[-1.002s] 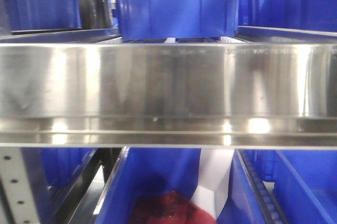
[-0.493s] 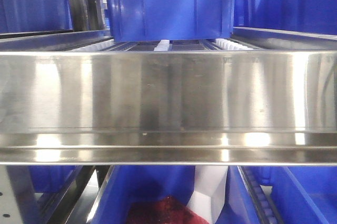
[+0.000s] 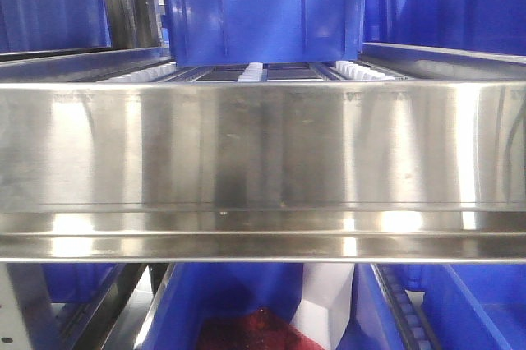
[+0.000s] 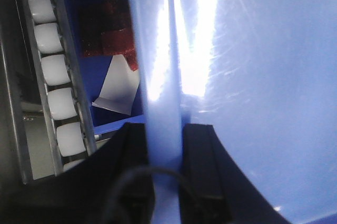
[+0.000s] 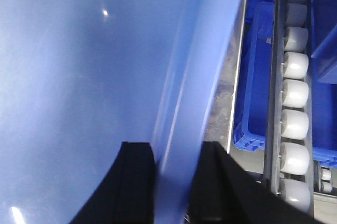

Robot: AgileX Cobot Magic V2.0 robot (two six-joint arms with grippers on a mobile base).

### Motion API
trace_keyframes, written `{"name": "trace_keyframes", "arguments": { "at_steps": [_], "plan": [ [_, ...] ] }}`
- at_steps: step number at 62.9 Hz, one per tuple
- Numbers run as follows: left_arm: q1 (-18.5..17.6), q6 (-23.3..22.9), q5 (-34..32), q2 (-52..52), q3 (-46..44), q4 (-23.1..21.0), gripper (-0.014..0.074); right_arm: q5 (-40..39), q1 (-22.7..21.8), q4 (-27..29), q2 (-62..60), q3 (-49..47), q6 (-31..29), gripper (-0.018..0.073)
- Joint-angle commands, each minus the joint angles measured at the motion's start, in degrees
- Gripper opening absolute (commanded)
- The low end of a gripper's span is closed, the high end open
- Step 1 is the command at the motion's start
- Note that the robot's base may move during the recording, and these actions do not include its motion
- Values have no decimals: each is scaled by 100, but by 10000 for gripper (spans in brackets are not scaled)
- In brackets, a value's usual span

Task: Grab blue tray and place on right shelf
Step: 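Raise the tray with both grippers above the upper shelf level, then lower the tray onto the shelf rollers and open both grippers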

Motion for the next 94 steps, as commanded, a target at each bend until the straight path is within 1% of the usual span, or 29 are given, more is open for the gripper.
{"name": "trace_keyframes", "arguments": {
  "at_steps": [1,21,24,29,33,40,51,55,61,63,73,85,90,94],
  "plan": [
    [-38,219,528,-138,-177,2,-48,-385,-18,-160,-84,-200,-186,56],
    [-38,219,517,-138,-177,2,-48,-385,-18,-160,-84,-200,-186,56],
    [-38,230,533,-138,-177,-114,-48,-385,-18,-154,-84,-200,-186,56],
    [-38,230,521,-107,-188,-157,-48,-385,-18,-92,-84,-219,-186,56],
    [-7,230,439,-75,-182,-101,-48,-437,-18,0,-47,-280,-186,56],
    [243,268,180,33,-182,-5,-48,-513,-18,86,194,-505,-186,56],
    [896,324,-107,428,-191,0,-48,-552,-23,81,905,-905,-233,56],
    [1086,351,-282,583,-191,-78,-48,-632,-23,62,1164,-960,-233,56],
    [1228,490,-512,834,-191,-269,-48,-758,-47,-57,1543,-960,-233,56],
    [1227,563,-583,905,-191,-305,-48,-786,-62,-100,1659,-960,-233,56],
    [1227,565,-731,1266,-191,-305,-48,-968,-131,-162,2202,-960,-233,56],
    [1227,565,-766,1517,-191,-305,-43,-1028,-193,-201,2554,-960,-233,57],
    [1227,565,-766,1570,-191,-305,1,-999,-222,-201,2631,-960,-233,60],
    [1227,565,-766,1597,-191,-305,67,-978,-266,-201,2658,-960,-233,84]
  ]
}}
